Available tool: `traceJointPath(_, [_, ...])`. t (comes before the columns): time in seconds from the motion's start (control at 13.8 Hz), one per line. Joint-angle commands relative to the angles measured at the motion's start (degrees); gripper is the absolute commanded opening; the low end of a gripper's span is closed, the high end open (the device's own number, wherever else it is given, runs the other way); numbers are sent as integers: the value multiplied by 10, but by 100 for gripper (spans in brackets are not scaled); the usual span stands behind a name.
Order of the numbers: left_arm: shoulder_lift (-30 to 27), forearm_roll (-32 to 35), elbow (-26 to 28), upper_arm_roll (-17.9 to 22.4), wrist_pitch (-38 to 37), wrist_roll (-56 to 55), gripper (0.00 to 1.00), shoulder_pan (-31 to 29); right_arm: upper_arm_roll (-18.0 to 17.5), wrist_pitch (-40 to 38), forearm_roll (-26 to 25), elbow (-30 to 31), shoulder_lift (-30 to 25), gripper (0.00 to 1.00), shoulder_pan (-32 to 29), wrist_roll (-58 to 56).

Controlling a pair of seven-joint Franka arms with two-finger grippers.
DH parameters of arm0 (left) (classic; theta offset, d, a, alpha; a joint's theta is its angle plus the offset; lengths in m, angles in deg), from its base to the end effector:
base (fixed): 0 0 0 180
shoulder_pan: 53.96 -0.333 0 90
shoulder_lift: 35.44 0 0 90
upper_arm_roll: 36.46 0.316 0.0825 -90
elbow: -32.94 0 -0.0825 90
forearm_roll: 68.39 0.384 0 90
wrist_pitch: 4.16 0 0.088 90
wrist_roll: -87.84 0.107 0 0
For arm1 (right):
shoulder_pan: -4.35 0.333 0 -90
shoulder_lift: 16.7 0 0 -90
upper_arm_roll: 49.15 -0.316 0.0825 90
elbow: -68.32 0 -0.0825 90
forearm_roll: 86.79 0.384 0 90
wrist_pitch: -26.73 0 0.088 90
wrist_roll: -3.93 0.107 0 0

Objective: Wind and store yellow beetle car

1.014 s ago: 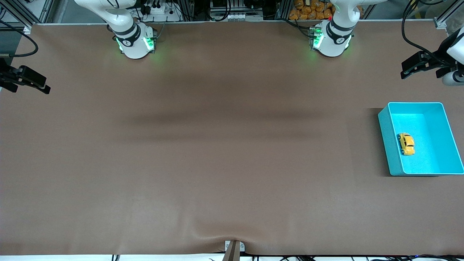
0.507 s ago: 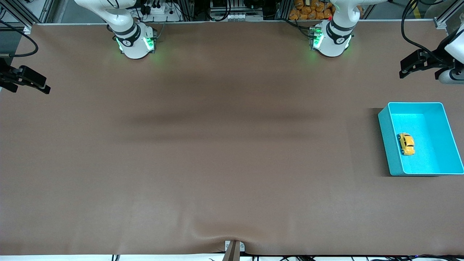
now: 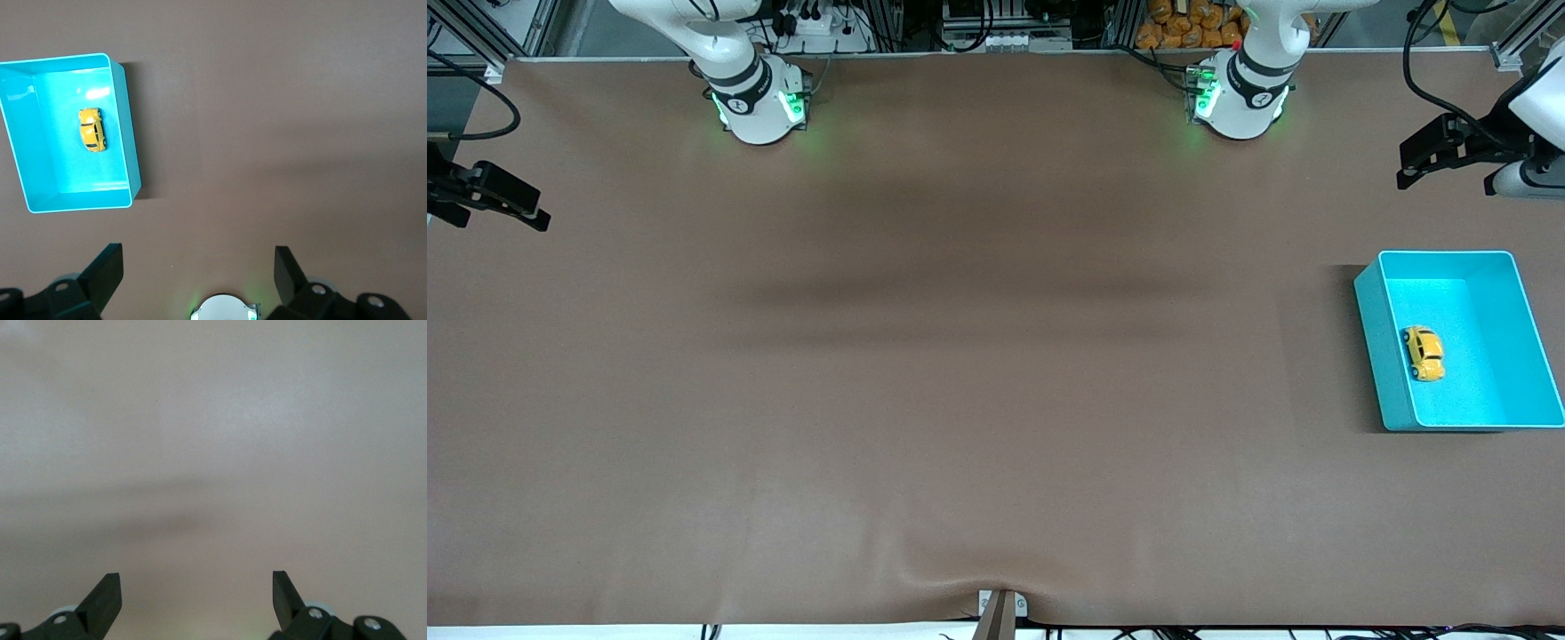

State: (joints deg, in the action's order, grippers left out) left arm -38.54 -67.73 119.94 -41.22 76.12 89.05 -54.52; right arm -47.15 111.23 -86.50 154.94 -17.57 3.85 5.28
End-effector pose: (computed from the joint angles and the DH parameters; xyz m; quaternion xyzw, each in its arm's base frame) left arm 0.5181 -0.0381 0.6634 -0.9984 0.0462 0.0315 0.0088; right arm 0.5397 -0.0231 0.6520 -0.9994 0.0334 0.0109 0.0029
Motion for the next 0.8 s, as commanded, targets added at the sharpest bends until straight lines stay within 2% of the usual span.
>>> traceJointPath(0.0, [-1, -8, -8, 5, 0, 4, 100, -4, -8, 3, -5, 9, -11, 100, -8, -5])
traceJointPath(0.72, [0, -7, -8, 5, 0, 10, 100, -4, -8, 2, -6, 8, -11, 100, -8, -5])
